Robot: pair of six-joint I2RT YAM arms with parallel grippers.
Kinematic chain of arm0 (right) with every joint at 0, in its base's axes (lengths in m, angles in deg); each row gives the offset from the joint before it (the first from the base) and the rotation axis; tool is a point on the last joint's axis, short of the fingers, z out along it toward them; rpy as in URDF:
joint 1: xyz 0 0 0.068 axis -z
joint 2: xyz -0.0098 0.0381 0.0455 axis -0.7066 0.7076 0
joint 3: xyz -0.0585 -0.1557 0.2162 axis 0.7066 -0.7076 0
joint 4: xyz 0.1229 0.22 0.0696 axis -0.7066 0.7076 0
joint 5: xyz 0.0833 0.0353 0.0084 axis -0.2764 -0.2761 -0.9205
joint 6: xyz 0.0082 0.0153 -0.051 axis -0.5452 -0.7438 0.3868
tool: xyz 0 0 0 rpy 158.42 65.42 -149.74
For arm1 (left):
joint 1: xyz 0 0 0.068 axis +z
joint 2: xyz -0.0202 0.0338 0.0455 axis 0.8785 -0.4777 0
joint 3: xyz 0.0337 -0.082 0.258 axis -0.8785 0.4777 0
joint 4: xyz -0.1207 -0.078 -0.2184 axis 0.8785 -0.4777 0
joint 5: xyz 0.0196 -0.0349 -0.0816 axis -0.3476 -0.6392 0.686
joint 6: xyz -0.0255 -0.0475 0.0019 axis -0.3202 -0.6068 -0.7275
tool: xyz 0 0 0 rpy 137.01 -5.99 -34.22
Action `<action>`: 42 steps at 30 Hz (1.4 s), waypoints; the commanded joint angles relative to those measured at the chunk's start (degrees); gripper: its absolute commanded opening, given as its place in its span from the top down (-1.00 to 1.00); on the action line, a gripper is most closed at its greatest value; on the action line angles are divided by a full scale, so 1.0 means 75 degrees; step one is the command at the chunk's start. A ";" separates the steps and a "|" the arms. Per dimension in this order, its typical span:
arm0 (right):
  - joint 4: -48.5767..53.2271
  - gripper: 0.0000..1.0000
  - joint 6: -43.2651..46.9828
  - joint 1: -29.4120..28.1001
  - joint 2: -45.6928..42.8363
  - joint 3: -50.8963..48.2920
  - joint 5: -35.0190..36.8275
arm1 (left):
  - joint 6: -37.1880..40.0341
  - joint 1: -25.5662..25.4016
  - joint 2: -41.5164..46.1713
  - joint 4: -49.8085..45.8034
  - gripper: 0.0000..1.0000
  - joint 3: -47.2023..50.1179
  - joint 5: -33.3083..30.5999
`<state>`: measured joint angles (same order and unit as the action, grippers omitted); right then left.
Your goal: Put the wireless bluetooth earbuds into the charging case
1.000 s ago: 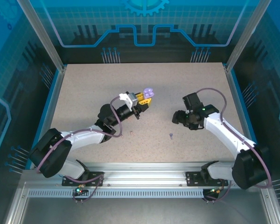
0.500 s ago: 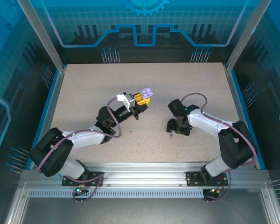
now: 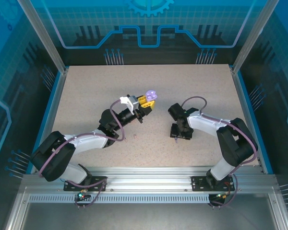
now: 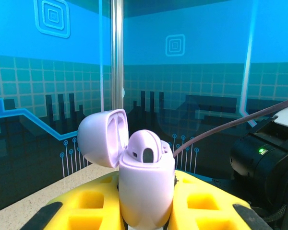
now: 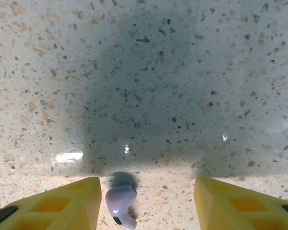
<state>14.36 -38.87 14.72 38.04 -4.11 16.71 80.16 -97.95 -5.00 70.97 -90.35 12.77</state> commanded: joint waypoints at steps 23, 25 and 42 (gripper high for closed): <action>-0.0059 0.27 0.0187 -0.0421 0.0248 0.0133 -0.0088 | -0.0055 -0.0012 0.0005 0.0241 1.00 -0.0248 -0.0150; -0.0057 0.29 0.0192 -0.0433 0.0234 0.0143 -0.0098 | -0.0055 -0.0015 0.0010 0.0225 1.00 -0.0248 -0.0160; -0.0044 0.53 0.0223 -0.0515 0.0260 0.0132 -0.0053 | -0.0066 -0.0020 -0.0025 0.0178 1.00 -0.0305 -0.0140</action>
<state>13.69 -37.32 11.58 39.13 -4.11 16.27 80.18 -97.95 -5.00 70.58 -90.90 12.33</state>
